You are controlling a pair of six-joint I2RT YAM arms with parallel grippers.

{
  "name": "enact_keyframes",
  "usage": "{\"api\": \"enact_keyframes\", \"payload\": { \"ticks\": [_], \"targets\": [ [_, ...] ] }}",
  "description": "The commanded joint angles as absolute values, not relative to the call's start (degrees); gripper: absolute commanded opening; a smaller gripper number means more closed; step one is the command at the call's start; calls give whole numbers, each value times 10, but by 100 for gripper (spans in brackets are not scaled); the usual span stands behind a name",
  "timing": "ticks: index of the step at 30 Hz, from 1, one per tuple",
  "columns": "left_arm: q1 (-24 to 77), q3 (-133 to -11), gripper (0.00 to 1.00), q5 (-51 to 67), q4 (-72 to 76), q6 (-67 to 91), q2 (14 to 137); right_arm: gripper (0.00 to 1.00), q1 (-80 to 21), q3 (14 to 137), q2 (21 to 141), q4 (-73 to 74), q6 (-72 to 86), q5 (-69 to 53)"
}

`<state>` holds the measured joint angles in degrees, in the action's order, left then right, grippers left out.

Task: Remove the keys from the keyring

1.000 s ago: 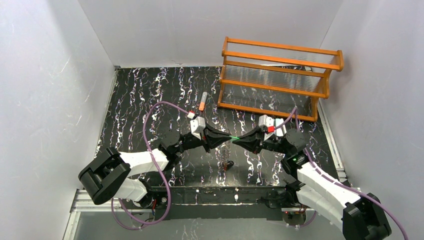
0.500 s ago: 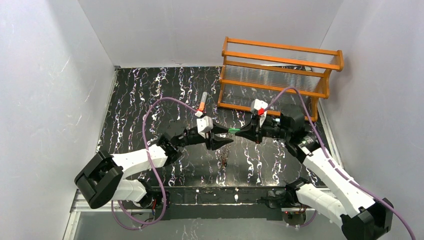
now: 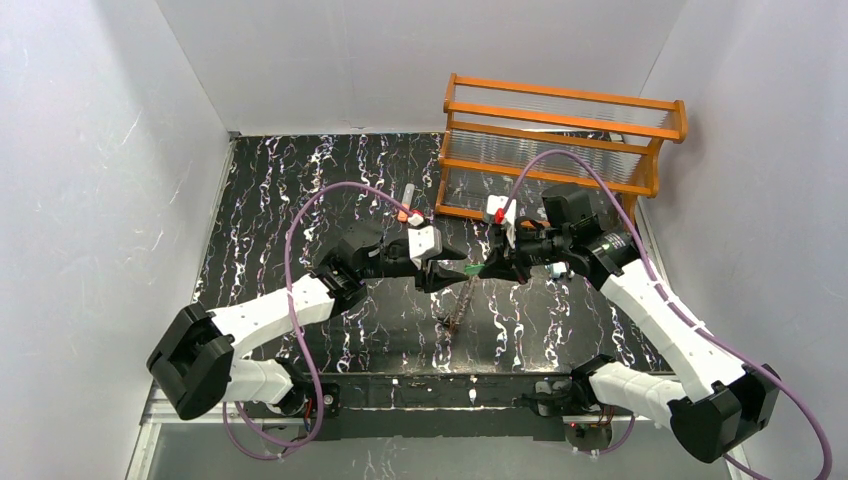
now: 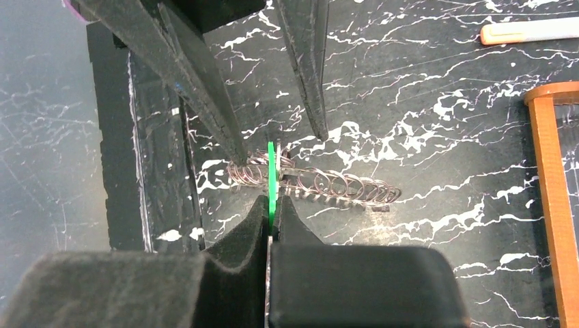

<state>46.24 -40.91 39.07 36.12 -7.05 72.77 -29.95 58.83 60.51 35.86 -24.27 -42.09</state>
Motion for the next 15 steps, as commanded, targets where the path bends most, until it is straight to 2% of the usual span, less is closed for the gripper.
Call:
{"api": "enact_keyframes", "payload": {
  "ticks": [1,6,11,15],
  "targets": [
    [459,-444,41,456,326,-86,732,1,-298,633,610,397,-282,-447],
    [459,-468,34,500,331,-62,767,1,-300,634,617,405,-291,-459],
    [458,-483,32,526,333,-42,781,1,-303,635,623,409,-294,-458],
    [459,-489,26,539,333,-29,796,1,-307,638,628,410,-295,-461]
  ]
}}
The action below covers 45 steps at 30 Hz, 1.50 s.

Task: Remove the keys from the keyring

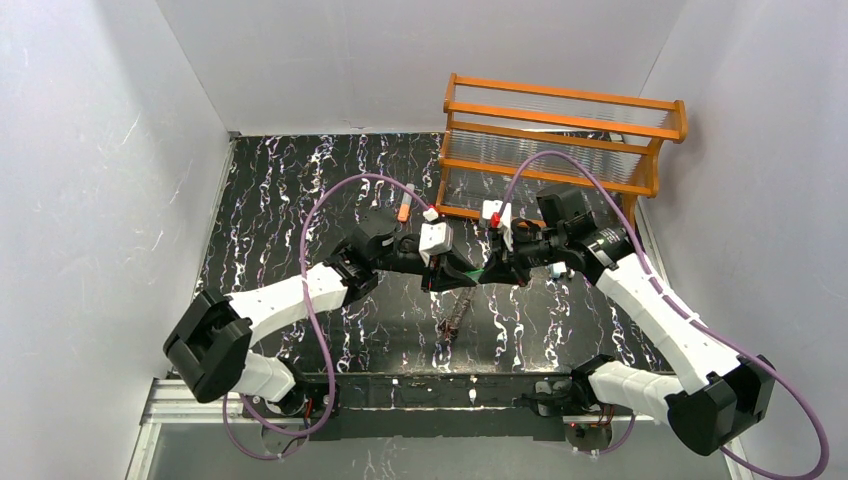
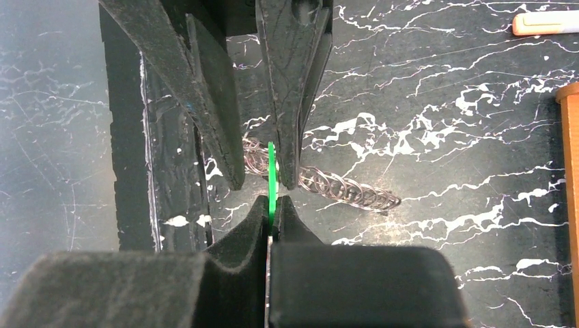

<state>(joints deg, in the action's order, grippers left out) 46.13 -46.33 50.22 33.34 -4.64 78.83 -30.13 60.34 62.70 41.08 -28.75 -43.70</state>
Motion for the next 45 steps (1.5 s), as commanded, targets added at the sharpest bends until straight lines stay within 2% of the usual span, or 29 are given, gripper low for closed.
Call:
{"api": "enact_keyframes", "payload": {
  "ticks": [1,6,16,20,23,24,25,28,32,38,45],
  "targets": [
    [459,-491,24,540,333,-23,799,1,-307,639,629,411,-295,-461],
    [458,-498,14,546,333,-4,811,1,-310,640,632,411,-297,-462],
    [459,-506,12,563,318,-4,834,1,-311,635,629,405,-296,-469],
    [461,-510,0,564,305,-7,836,1,-311,634,631,403,-296,-471],
    [460,-506,0,558,297,-18,830,1,-311,626,623,386,-288,-469],
    [460,-502,0,548,295,-21,826,4,-310,619,616,372,-276,-463],
    [460,-498,0,534,294,-27,820,11,-310,608,607,349,-261,-452],
    [460,-482,0,492,302,-32,800,40,-311,562,572,270,-214,-415],
    [460,-450,0,437,362,-5,787,53,-311,461,502,151,-139,-365],
    [460,-414,0,395,448,51,780,58,-311,327,412,-14,-50,-354],
    [461,-403,0,396,487,74,781,57,-310,221,398,-187,9,-394]
  ]
}}
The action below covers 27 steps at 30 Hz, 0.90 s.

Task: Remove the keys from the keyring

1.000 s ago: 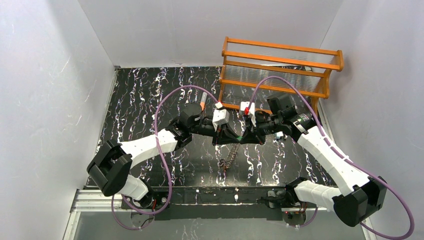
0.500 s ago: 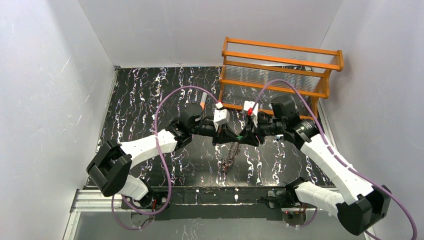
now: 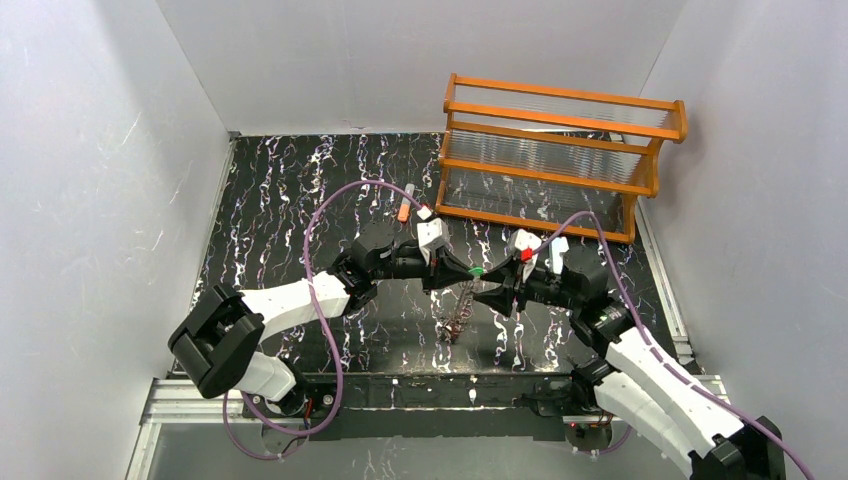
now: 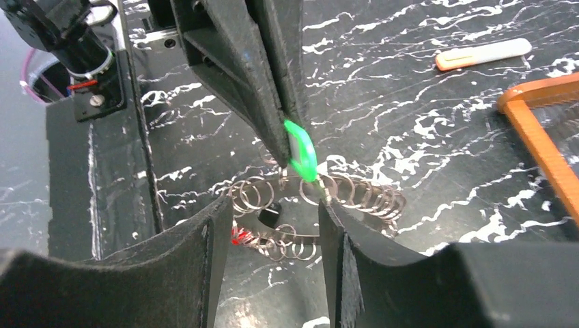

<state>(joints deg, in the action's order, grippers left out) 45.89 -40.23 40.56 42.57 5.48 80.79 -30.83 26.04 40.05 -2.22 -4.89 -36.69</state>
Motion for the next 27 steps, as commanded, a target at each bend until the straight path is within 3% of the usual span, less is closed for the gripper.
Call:
{"api": "enact_keyframes", "payload": {
  "ticks": [1,15,27],
  "targets": [
    [462,-403,0,400,488,73,780,56,-310,211,401,-210,15,-396],
    [465,-404,0,405,494,80,776,46,-310,186,487,-342,34,-428],
    [468,-405,0,412,501,87,775,23,-311,175,512,-387,45,-419]
  ]
}}
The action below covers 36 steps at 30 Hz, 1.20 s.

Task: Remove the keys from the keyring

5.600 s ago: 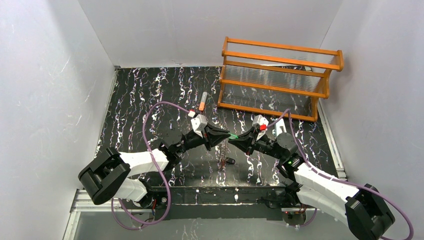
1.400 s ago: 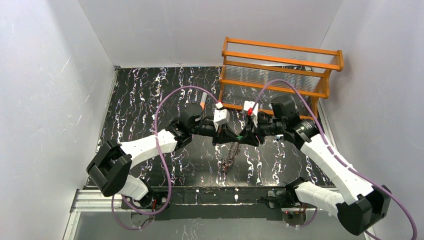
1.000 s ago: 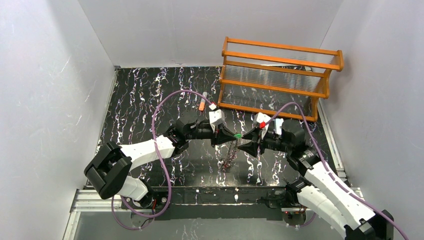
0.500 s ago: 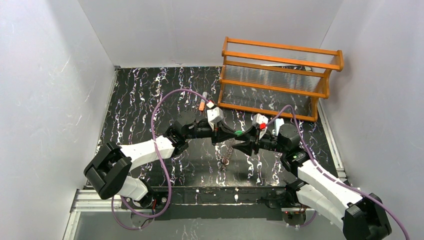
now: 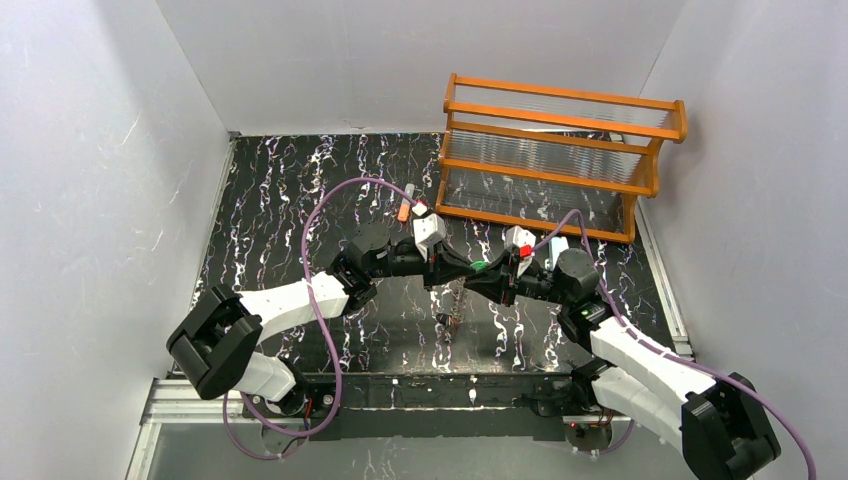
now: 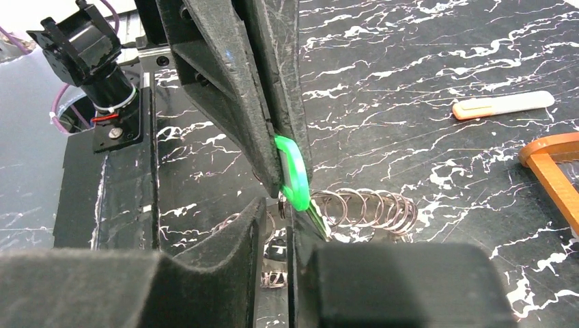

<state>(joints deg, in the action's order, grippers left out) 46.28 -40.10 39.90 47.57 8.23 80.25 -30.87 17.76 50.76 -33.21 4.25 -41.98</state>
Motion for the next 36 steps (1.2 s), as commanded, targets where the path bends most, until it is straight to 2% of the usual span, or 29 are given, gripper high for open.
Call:
{"api": "enact_keyframes", "payload": {
  "ticks": [1,5,16,36],
  "targets": [
    [468,-406,0,412,502,88,774,19,-311,174,513,-389,45,-417],
    [468,-404,0,409,503,88,773,1,-311,169,511,-397,48,-406],
    [468,-398,0,391,507,88,776,1,-311,165,512,-410,60,-410],
    [468,-373,0,291,511,80,763,1,-311,146,480,-427,81,-387]
  ]
}}
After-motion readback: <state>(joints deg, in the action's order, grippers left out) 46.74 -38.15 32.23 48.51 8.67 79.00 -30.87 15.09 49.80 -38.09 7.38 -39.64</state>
